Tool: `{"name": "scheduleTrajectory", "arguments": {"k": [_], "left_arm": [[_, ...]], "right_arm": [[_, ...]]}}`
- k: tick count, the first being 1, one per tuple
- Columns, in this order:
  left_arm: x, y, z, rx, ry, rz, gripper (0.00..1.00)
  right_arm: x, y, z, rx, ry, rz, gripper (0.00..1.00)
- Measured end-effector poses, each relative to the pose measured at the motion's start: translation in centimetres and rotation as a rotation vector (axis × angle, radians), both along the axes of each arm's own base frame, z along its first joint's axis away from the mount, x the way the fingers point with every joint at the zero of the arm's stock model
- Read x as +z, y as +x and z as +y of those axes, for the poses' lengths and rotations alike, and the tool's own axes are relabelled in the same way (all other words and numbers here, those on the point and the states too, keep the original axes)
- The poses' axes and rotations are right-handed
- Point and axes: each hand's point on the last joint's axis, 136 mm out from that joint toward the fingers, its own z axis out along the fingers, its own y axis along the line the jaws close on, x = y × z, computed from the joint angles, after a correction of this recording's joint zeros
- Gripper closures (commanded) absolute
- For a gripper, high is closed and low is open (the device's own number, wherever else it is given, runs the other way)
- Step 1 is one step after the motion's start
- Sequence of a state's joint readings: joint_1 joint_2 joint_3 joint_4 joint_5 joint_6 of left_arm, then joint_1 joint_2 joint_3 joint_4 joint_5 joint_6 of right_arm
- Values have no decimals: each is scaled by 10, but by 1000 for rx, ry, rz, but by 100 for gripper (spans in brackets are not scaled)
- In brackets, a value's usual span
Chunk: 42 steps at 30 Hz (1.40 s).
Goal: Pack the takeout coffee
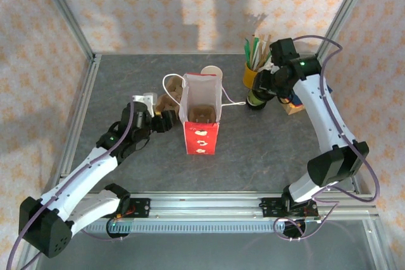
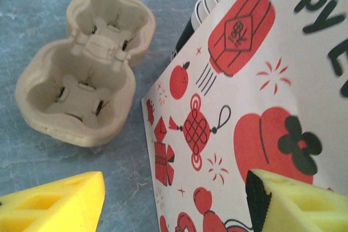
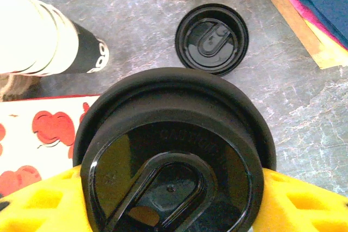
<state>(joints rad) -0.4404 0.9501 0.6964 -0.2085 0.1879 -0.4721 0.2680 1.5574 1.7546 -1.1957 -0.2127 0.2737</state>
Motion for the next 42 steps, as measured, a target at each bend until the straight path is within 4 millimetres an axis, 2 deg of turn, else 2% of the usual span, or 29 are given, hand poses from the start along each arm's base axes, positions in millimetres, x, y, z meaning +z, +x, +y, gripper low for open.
{"name": "scheduleTrajectory", "arguments": {"k": [4,9,15,19,24,33,37,42], "left_arm": [[-11,-9,-11,-11,9,22,30],[-26,-17,-18,-21,0,49,31],[-54,-30,-26,-28,-30,104,33],[-57,-33,-37,-48,-53,109,33],[-61,-34,-52,-75,-66,113,33],[-70,-28,-58,-70,-65,122,33],[-75,-27,-59,-69,-57,132,33],[-77,-26,-59,-69,-51,134,33]], "right_arm": [[20,-6,21,42,17,-35,41],[57,-13,49,102,45,-114,42],[85,-12,66,119,67,-182,41],[93,-11,78,141,81,-203,41],[99,-22,105,211,103,-209,41],[106,-45,144,306,134,-217,41],[113,-43,140,285,128,-245,41],[136,-40,140,276,153,-305,43]]}}
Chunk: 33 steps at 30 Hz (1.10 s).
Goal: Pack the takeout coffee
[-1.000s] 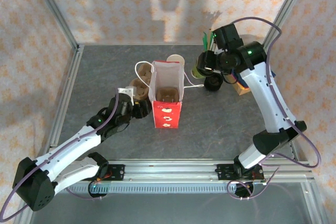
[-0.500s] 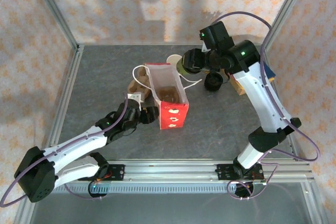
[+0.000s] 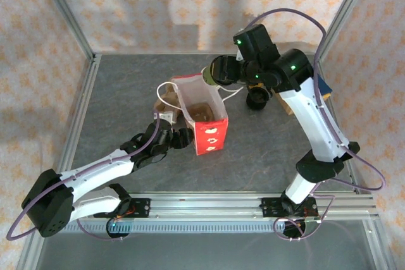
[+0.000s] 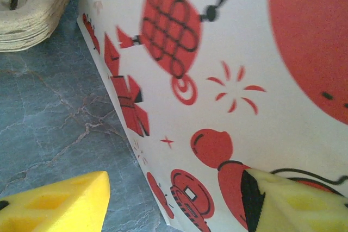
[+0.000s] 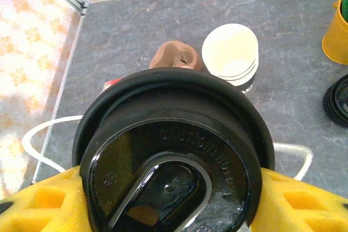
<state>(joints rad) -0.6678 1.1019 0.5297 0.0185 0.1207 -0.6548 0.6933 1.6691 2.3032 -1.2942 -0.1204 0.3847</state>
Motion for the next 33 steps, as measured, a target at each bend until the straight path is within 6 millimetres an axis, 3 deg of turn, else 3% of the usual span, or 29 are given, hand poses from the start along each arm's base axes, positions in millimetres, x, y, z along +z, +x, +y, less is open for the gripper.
{"name": "scheduleTrajectory", "arguments": {"k": [4,19,33], "left_arm": [[0,1,1,6,5,-1,33],[1,5,2,4,32,-18,32],[1,8,5,-6,82,-49,31]], "right_arm": [[-7,-3,5,16,-12,16,42],[-86,-32,40,69,-173,177,43],[-150,-20,65,61,-300,281,43]]}}
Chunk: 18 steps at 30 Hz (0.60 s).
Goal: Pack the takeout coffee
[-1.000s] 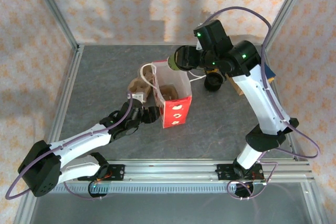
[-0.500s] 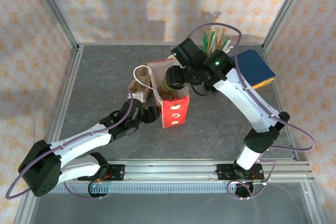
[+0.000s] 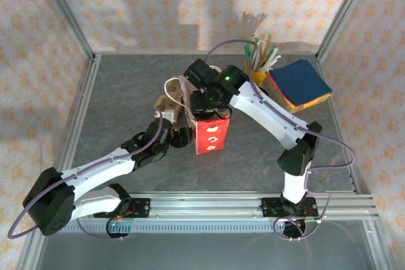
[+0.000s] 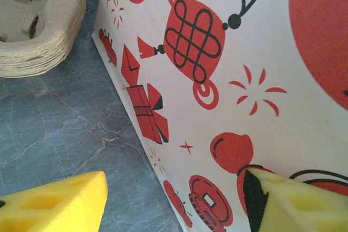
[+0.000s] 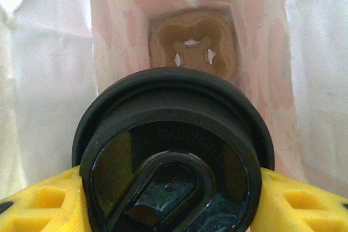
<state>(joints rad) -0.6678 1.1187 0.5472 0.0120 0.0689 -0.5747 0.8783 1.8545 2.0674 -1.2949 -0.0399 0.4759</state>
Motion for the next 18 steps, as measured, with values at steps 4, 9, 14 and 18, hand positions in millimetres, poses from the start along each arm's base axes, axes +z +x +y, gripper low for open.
{"name": "scheduleTrajectory", "arguments": {"k": [4,9,14,18], "left_arm": [[0,0,0,0,0,0,30],[0,0,0,0,0,-1,30],[0,0,0,0,1,-1,30],[0,0,0,-3,4,-2,30]], "right_arm": [[-8,2,2,0,-15,12,43],[-16,3,4,1,-31,25,43],[-25,6,6,4,-48,39,43],[-29,7,6,5,-55,48,43]]}}
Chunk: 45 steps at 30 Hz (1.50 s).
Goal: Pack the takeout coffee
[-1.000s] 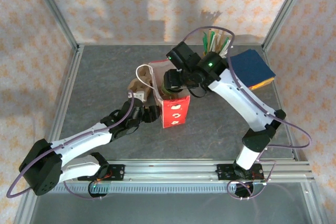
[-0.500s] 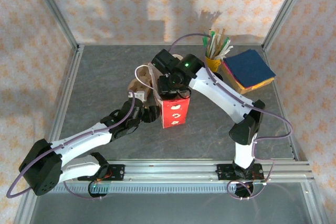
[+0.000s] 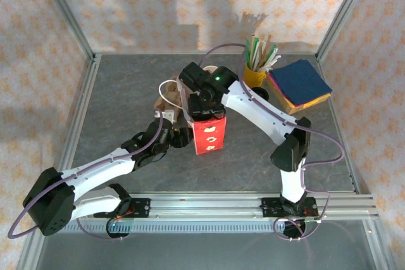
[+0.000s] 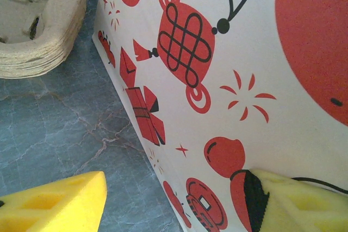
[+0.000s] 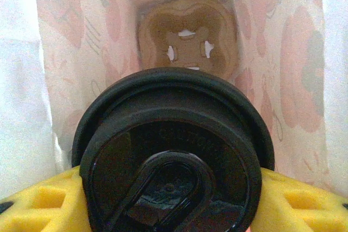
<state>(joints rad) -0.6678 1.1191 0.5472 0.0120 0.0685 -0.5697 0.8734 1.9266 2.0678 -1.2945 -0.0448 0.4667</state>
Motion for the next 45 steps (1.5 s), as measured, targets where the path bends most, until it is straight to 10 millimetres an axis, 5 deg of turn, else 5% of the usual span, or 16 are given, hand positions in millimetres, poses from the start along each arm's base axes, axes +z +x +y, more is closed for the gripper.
{"name": "scheduleTrajectory", "arguments": {"k": [28,45], "left_arm": [[-1,0,0,-26,29,-16,30],[-7,-1,0,-28,37,-9,30]], "right_arm": [[-48,-10,-7,31,-101,109,43],[-51,-11,-7,44,-103,116,44]]}}
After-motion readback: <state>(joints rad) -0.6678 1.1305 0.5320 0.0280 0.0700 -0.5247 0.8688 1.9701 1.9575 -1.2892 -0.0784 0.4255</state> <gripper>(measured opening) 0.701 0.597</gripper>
